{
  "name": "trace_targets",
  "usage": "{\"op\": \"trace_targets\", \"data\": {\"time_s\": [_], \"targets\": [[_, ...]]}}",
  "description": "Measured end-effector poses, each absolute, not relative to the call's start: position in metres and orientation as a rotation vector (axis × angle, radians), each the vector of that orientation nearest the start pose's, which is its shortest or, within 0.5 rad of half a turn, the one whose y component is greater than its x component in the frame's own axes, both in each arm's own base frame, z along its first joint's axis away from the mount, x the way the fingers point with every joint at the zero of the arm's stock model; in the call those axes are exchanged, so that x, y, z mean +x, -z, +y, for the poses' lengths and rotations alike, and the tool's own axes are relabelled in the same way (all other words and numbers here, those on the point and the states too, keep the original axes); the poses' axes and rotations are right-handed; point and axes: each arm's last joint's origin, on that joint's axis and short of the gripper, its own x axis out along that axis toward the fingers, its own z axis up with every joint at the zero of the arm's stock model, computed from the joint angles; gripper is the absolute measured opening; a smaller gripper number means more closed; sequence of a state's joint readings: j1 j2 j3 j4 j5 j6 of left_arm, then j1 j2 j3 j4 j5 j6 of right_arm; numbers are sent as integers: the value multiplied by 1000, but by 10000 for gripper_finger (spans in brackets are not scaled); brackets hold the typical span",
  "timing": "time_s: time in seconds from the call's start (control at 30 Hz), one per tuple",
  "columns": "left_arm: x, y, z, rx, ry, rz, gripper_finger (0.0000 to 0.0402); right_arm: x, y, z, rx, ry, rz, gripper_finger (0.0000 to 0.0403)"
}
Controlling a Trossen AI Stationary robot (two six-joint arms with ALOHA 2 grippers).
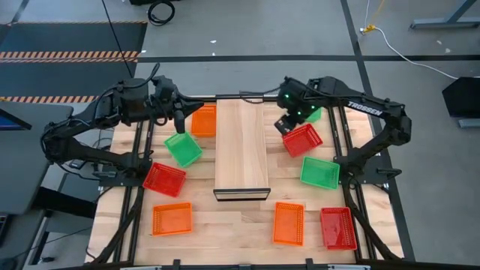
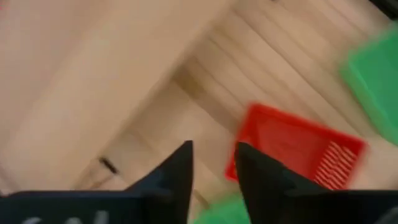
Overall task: Stack baskets on shelf by color
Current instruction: Put the top right red basket on the shelf
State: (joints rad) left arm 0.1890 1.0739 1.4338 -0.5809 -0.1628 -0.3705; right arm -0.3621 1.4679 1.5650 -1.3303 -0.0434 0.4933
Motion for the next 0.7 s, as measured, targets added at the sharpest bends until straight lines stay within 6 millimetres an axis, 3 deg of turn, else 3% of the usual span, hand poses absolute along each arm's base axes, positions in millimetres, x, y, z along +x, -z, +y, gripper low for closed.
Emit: {"op": "trace_targets", "data": {"time_s": [0.17,0.27,0.43,0.7], "targets": [[192,-457,42,-343,-409,157,62,244,-351,-87,657,719,1193,201],[192,-456,42,-346,-414,160,62,247,-336,-84,660,743,1220,225],[191,-451,42,-378,-426,207,62,246,-291,-80,706,738,1326,232],[189,-447,42,-425,-440,236,62,242,-233,-76,846,749,1337,229]]}}
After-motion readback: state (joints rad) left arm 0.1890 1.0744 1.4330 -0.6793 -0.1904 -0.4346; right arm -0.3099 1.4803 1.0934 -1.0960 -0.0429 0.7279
